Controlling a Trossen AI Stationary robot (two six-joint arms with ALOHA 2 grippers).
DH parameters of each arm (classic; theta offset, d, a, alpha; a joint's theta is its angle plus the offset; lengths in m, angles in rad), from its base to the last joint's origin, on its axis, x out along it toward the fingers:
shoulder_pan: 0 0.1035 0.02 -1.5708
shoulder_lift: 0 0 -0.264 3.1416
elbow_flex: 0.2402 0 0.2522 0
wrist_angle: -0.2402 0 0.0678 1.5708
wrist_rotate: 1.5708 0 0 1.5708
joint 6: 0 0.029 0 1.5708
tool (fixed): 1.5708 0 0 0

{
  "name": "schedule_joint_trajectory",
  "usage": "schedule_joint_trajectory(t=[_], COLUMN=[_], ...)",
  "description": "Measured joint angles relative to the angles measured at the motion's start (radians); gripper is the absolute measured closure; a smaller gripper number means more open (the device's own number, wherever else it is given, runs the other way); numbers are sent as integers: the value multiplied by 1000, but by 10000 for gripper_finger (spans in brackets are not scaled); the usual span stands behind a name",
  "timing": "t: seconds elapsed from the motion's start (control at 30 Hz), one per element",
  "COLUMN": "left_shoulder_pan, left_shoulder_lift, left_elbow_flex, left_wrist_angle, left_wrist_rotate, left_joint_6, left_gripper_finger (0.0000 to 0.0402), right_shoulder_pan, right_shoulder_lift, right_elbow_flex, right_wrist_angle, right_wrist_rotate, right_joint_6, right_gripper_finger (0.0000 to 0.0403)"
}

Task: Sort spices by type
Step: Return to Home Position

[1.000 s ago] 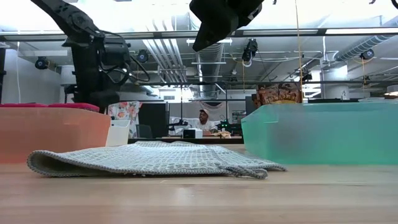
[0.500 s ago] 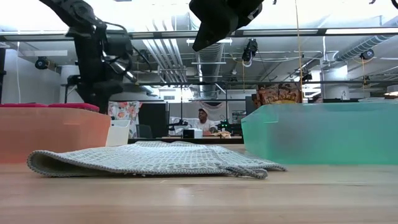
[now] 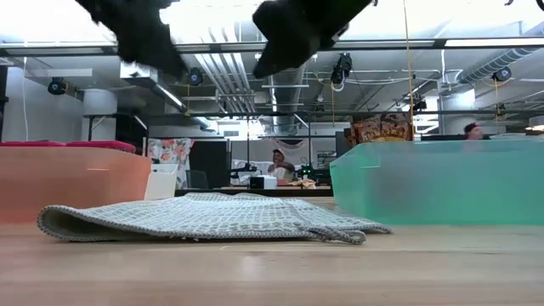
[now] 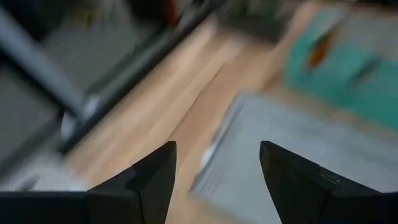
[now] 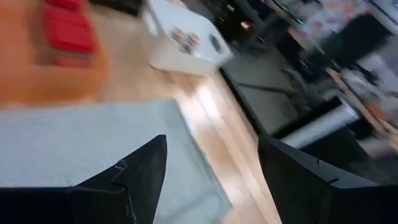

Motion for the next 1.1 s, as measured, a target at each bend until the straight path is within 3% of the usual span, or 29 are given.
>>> schedule_joint_trajectory(t=[0.1, 0.2, 0.4, 0.5, 0.67, 0.73, 0.83, 0.93, 1.1], left_shoulder_pan=[-190, -344, -525, -526, -492, -479, -460, -438, -411], left_shoulder_lift=[-13, -2, 56, 100, 131, 123, 86, 27, -86], left_elbow_flex=[-5, -6, -13, -24, -78, -107, -161, -220, -318], left_wrist_angle=[128, 219, 300, 402, 625, 708, 783, 836, 891], left_wrist_rotate=[-133, -242, -256, -253, -49, -19, -10, 72, 125], left_joint_6=[92, 155, 213, 277, 401, 436, 457, 457, 452], left_gripper_finger=[188, 188, 188, 188, 188, 188, 188, 188, 188], right_shoulder_pan=[-3, -3, -3, -7, -25, -34, -48, -59, -80], right_shoulder_lift=[1, 1, 1, 1, 1, 1, -5, -23, -88], right_elbow_flex=[-24, -25, -26, -33, -38, -42, -47, -56, -147], right_wrist_angle=[143, 197, 212, 214, 349, 385, 403, 408, 518], right_wrist_rotate=[-71, -70, -74, -127, -489, -581, -601, -611, -750], right_joint_6=[-118, -185, -58, -81, -236, -266, -280, -281, -313], right_gripper_finger=[165, 167, 161, 153, 141, 137, 132, 127, 120])
